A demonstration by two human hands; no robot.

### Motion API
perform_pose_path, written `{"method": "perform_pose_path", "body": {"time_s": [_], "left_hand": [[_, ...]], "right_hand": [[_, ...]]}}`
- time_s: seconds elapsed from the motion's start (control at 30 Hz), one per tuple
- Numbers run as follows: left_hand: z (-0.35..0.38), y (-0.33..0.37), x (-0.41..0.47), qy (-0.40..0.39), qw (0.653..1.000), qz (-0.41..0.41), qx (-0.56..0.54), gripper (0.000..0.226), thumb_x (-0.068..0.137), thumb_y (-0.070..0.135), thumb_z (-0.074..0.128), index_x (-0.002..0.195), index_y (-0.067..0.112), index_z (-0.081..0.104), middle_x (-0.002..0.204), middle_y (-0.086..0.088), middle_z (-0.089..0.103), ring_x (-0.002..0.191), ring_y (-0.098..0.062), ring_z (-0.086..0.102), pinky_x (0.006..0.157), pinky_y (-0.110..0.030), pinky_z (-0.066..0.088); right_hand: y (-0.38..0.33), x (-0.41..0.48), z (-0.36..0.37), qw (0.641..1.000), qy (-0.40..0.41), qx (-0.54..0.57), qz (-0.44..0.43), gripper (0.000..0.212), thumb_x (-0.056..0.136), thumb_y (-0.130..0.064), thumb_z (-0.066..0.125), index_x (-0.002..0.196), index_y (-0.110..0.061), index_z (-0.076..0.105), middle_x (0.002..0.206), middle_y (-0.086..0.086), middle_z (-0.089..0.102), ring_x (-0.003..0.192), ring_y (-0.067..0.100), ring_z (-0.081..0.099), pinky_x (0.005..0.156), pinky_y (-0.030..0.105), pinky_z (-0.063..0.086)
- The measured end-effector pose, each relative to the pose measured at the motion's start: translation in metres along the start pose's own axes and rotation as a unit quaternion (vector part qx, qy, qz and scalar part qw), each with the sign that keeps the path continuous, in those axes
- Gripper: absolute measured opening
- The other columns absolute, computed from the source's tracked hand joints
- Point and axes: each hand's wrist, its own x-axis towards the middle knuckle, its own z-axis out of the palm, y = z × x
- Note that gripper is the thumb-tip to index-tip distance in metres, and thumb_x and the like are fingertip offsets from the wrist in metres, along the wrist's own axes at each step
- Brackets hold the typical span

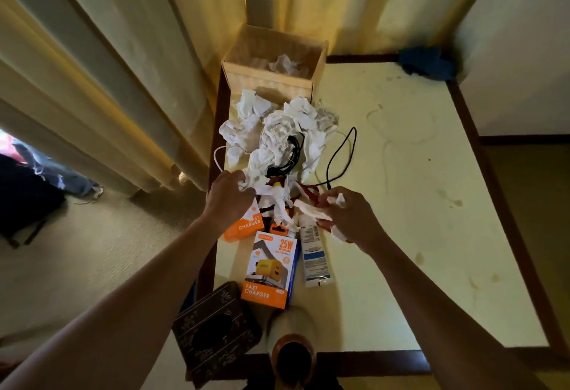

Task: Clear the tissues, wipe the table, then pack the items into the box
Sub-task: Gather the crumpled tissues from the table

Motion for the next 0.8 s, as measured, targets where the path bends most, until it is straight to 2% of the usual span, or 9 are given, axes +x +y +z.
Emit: {"method": "perform_pose_path", "body": {"time_s": [0.07,0.13,0.23,0.43,0.5,0.57,0.63,0.7,0.8], "left_hand": [[-0.007,0.008,-0.010,0.020,0.998,-0.024,-0.053,0.015,0.089,0.020,0.070,0.101,0.013,0.066,0.087,-0.001,0.060,0.077,-0.020,0.061,0.061,-0.036,0.049],[-0.015,0.012,-0.018,0.034,0.994,-0.052,-0.093,0.012,0.088,0.021,0.071,0.097,0.018,0.064,0.079,0.002,0.061,0.068,-0.013,0.059,0.052,-0.029,0.048],[-0.023,0.010,-0.021,0.067,0.983,-0.067,-0.157,0.011,0.085,0.022,0.073,0.089,0.016,0.065,0.079,-0.005,0.069,0.066,-0.018,0.065,0.045,-0.017,0.042],[-0.032,0.007,-0.019,0.090,0.949,-0.098,-0.287,0.017,0.076,0.016,0.076,0.090,0.024,0.069,0.085,0.000,0.077,0.080,-0.026,0.076,0.076,-0.051,0.063],[-0.031,0.005,-0.017,0.103,0.951,-0.084,-0.277,0.023,0.073,0.017,0.075,0.093,0.022,0.064,0.086,-0.003,0.075,0.080,-0.028,0.074,0.071,-0.051,0.063],[-0.026,0.004,-0.017,0.094,0.965,-0.058,-0.237,0.027,0.080,0.010,0.071,0.102,0.021,0.060,0.087,-0.001,0.071,0.067,-0.010,0.069,0.054,-0.033,0.056],[-0.018,0.002,-0.018,0.038,0.983,-0.018,-0.179,0.035,0.086,0.004,0.066,0.113,0.023,0.055,0.089,0.003,0.065,0.059,-0.006,0.061,0.045,-0.020,0.044],[-0.008,-0.003,-0.019,-0.036,0.994,0.018,-0.104,0.043,0.084,0.010,0.069,0.119,0.029,0.052,0.092,0.005,0.061,0.068,-0.012,0.058,0.051,-0.022,0.041],[0.005,-0.011,-0.015,-0.102,0.993,0.051,0.032,0.057,0.080,0.040,0.073,0.133,0.034,0.051,0.116,-0.001,0.060,0.102,-0.022,0.058,0.079,-0.035,0.048]], "right_hand": [[-0.008,0.013,0.011,0.996,0.006,-0.069,-0.055,0.015,0.087,-0.015,0.069,0.091,-0.029,0.071,0.094,-0.006,0.075,0.088,0.021,0.073,0.080,0.041,0.059],[-0.017,0.028,0.025,0.973,0.035,-0.176,-0.148,0.003,0.095,-0.018,0.066,0.097,-0.019,0.068,0.095,-0.001,0.073,0.088,0.021,0.068,0.074,0.028,0.044],[-0.026,0.046,0.045,0.944,0.025,-0.259,-0.202,0.013,0.095,-0.023,0.065,0.106,-0.015,0.065,0.094,0.002,0.065,0.089,0.023,0.065,0.068,0.026,0.033],[-0.013,0.065,0.065,0.864,0.003,-0.456,-0.214,0.043,0.091,-0.013,0.067,0.133,-0.014,0.058,0.118,0.010,0.064,0.106,0.031,0.066,0.077,0.035,0.051],[-0.008,0.067,0.065,0.884,-0.014,-0.419,-0.208,0.038,0.087,-0.012,0.070,0.125,-0.012,0.064,0.118,0.010,0.063,0.104,0.029,0.064,0.080,0.034,0.050],[-0.008,0.066,0.059,0.916,-0.013,-0.358,-0.182,0.024,0.089,-0.016,0.064,0.114,-0.014,0.066,0.113,0.006,0.061,0.097,0.022,0.059,0.075,0.028,0.042],[-0.006,0.062,0.049,0.938,0.031,-0.298,-0.173,0.020,0.089,-0.025,0.060,0.104,-0.014,0.067,0.105,0.006,0.062,0.094,0.022,0.061,0.074,0.027,0.040],[-0.008,0.053,0.036,0.959,0.079,-0.221,-0.158,0.019,0.093,-0.024,0.060,0.100,-0.009,0.067,0.101,0.011,0.066,0.095,0.026,0.063,0.078,0.027,0.042],[-0.011,0.037,0.014,0.982,0.078,-0.148,-0.088,0.023,0.097,-0.032,0.060,0.103,-0.011,0.064,0.098,0.005,0.068,0.091,0.023,0.063,0.079,0.031,0.046]]}}
